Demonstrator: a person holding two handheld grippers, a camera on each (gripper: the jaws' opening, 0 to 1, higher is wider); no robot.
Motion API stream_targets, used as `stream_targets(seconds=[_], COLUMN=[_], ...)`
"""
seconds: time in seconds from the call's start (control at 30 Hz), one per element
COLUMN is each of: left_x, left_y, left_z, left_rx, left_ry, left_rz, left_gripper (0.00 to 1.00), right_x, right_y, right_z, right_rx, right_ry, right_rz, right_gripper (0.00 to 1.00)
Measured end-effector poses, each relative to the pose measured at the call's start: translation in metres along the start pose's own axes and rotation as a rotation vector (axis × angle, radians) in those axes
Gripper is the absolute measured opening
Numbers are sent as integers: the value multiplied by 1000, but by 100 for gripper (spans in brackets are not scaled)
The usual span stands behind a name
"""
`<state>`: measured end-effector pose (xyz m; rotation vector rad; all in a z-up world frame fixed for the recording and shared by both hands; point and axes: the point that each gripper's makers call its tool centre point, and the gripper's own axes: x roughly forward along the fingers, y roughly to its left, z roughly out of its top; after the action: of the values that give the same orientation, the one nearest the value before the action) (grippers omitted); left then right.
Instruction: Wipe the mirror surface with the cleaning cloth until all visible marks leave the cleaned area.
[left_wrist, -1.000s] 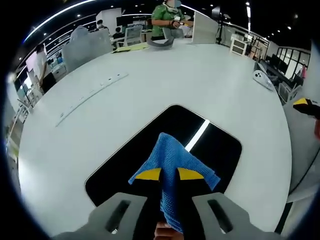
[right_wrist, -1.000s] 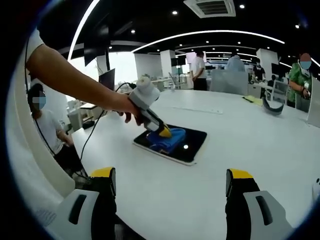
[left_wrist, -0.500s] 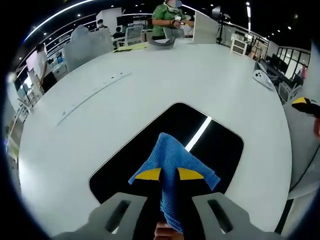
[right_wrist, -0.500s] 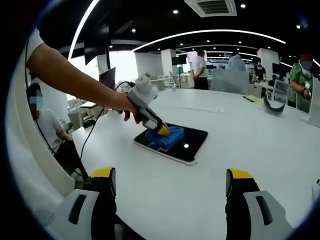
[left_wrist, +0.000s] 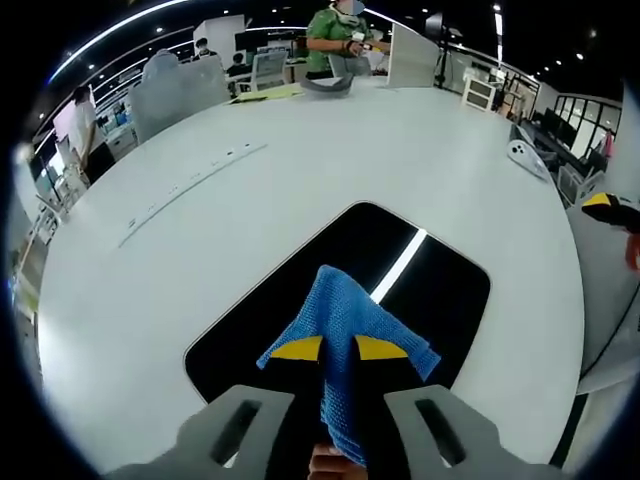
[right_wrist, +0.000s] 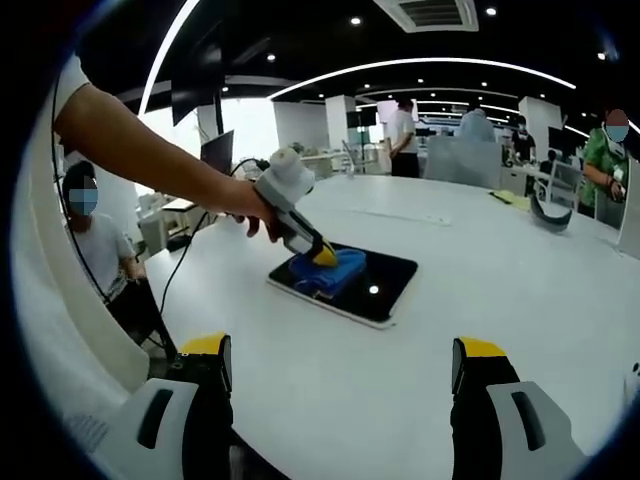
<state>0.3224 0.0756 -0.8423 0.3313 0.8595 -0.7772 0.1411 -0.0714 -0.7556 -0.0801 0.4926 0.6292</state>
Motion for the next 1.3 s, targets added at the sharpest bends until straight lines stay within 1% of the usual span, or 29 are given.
stream_targets(seconds=[0.5,0.77,0.83,0.93,1.13,1.3], left_x=[-4,-10,-11,-12,-16,-21], left_y=[7,13,13,16,19,26], left_z=[-5,-12,-12,-14,-19,-24], left_rx=[-18,-8,10,-4,13,20], left_ry=[0,0,1,3,8,15], left_rz=[5,9,12,18,25,30], left_gripper=[9,9,9,9,9,9], right_x=[-1,0,1,0,-1,-3], right_y=[1,4,5,7,10,13], right_z=[-2,-2,-2,-1,-2,-2], right_rx=[1,-4,-4,-5,-8,-10], right_ry=[4,6,5,4,4,3], right_rz=[-1,4,5,5,6,5], right_gripper=[91,91,91,91,91,91])
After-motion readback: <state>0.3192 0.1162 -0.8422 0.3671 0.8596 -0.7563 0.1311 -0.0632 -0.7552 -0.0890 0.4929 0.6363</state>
